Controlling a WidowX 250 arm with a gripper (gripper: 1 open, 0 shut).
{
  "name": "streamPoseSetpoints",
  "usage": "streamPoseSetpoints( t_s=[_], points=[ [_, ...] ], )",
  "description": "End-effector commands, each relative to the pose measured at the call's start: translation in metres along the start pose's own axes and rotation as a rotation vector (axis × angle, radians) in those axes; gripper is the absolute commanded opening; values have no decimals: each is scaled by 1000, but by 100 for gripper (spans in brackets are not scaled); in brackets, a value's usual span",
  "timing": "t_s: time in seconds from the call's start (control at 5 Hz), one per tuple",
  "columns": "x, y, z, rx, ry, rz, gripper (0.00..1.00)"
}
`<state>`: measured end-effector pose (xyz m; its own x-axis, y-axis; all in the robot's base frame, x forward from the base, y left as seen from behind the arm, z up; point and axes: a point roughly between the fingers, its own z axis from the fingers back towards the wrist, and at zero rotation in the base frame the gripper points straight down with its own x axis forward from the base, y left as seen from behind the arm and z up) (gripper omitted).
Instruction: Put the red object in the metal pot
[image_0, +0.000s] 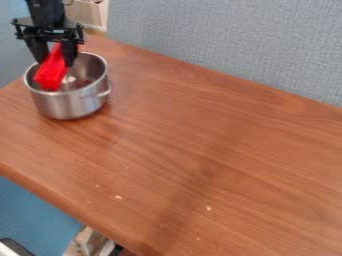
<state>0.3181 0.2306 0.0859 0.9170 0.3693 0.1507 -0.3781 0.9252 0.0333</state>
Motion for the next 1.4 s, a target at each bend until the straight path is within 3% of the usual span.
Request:
streamPoseSetpoints(
  t_s=[0.0,1.2],
  points=[
    [13,17,10,45,-47,45,0],
    [24,28,-25,117,-1,144,0]
  ],
)
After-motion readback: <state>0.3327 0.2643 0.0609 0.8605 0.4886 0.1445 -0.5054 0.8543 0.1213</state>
